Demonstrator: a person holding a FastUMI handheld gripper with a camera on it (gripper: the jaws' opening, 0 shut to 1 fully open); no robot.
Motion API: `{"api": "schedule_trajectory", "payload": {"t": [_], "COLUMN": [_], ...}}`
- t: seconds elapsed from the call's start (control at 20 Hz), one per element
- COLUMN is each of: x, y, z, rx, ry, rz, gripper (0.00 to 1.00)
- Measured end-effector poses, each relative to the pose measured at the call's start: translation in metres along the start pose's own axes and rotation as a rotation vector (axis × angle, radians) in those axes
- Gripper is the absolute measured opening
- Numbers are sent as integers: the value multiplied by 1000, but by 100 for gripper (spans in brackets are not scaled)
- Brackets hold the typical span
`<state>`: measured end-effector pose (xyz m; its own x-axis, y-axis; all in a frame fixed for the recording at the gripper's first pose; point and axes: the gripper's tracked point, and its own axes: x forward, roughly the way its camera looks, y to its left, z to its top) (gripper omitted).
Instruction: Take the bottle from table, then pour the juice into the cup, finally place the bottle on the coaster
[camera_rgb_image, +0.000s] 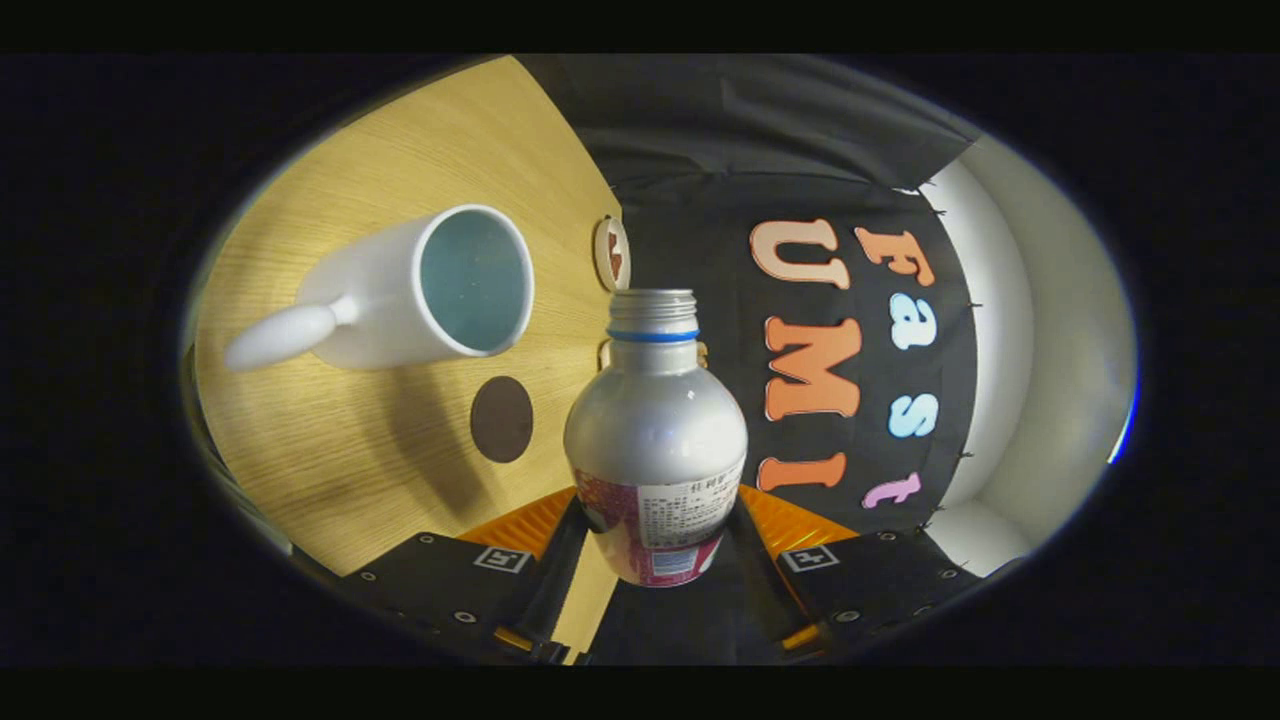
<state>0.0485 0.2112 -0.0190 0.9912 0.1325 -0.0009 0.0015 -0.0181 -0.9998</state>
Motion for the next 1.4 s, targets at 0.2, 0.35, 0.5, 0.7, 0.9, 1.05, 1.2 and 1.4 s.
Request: {"api": "schedule_trajectory", "payload": {"t": [0.2, 0.35, 0.5, 0.7, 0.9, 1.05, 1.2, 1.4], "x": [2, 3, 3, 4, 4, 3, 2, 2], "y": [-4, -9, -12, -12, -11, -9, -8, -6], "z": [1, 2, 1, 1, 2, 2, 2, 2], "rx": [-58, -102, -142, -189, -214, -232, -247, -255], "ry": [-6, -8, -8, -9, -9, -12, -14, -13], "rz": [-3, -10, -14, -12, -4, 3, 8, 11], "gripper": [76, 76, 76, 76, 75, 76, 76, 76]}}
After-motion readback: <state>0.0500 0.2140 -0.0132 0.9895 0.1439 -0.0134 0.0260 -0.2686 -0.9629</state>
